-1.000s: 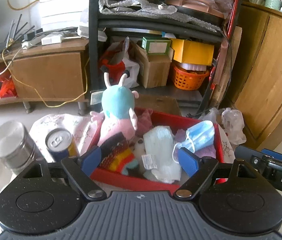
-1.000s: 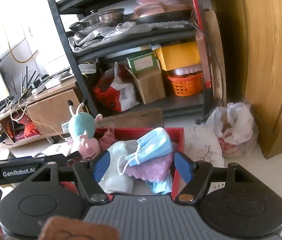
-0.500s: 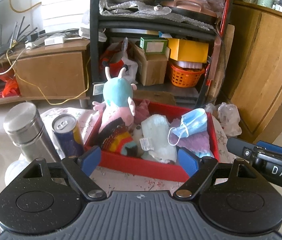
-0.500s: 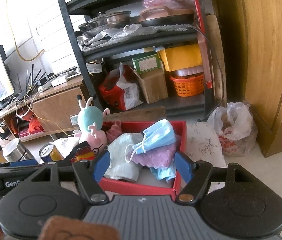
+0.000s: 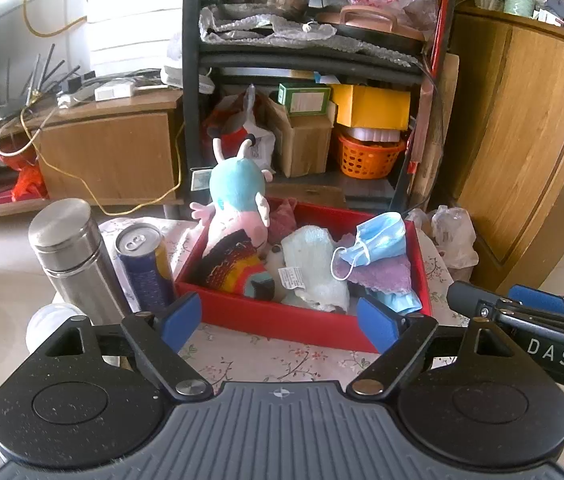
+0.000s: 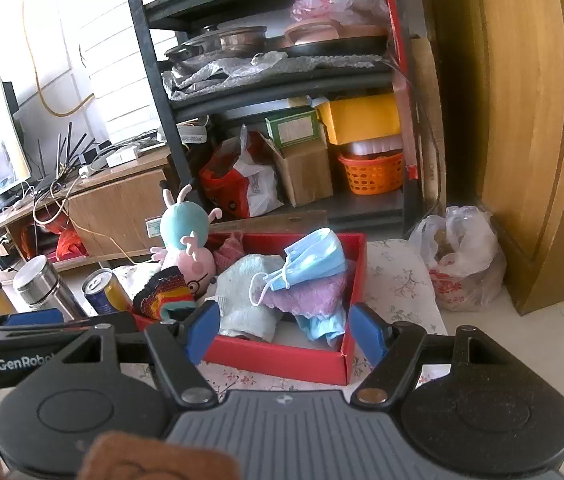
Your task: Organize soft objects
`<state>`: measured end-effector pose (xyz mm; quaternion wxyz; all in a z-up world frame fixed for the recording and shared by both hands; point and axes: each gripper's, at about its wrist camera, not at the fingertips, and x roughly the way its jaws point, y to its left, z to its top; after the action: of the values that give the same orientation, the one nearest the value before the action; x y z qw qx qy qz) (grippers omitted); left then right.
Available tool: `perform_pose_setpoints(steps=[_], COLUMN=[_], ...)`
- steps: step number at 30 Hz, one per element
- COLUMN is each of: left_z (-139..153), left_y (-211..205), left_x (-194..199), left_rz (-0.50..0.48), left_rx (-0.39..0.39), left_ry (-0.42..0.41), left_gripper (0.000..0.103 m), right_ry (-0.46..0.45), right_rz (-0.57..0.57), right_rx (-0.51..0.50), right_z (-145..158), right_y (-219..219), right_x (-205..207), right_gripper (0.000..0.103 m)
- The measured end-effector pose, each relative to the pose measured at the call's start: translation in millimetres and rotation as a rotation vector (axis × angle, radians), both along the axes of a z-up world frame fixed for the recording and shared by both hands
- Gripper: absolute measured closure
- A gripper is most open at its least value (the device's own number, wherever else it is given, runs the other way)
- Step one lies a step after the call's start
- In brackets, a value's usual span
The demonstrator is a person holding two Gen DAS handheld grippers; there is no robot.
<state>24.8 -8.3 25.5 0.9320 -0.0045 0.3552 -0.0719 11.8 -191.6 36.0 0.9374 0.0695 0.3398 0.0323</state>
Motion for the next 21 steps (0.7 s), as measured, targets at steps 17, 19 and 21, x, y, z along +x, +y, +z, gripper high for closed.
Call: perform_pose_setpoints(steps=[17, 19, 21], left_z=[-5.8, -4.8, -3.6], left_y=[-0.4, -1.6, -3.9], left_x=[1.5, -0.3, -2.0], left_rz=[0.032, 0.035, 0.038], left_rx=[0.015, 0.034, 0.057], left_ry=[0.005, -0.009, -0.027], left_gripper=[0.02, 0.02, 0.02], right_ry=[0.01, 0.013, 0.015], right_rz=[0.0, 0.003, 0.004], right_rx=[0.069, 0.073, 0.073], right_z=[-6.0, -6.6, -7.0], right_y=[1.8, 2.2, 2.5], right_x=[-0.6, 0.1, 0.4], right_gripper=[0.059, 0.059, 0.059])
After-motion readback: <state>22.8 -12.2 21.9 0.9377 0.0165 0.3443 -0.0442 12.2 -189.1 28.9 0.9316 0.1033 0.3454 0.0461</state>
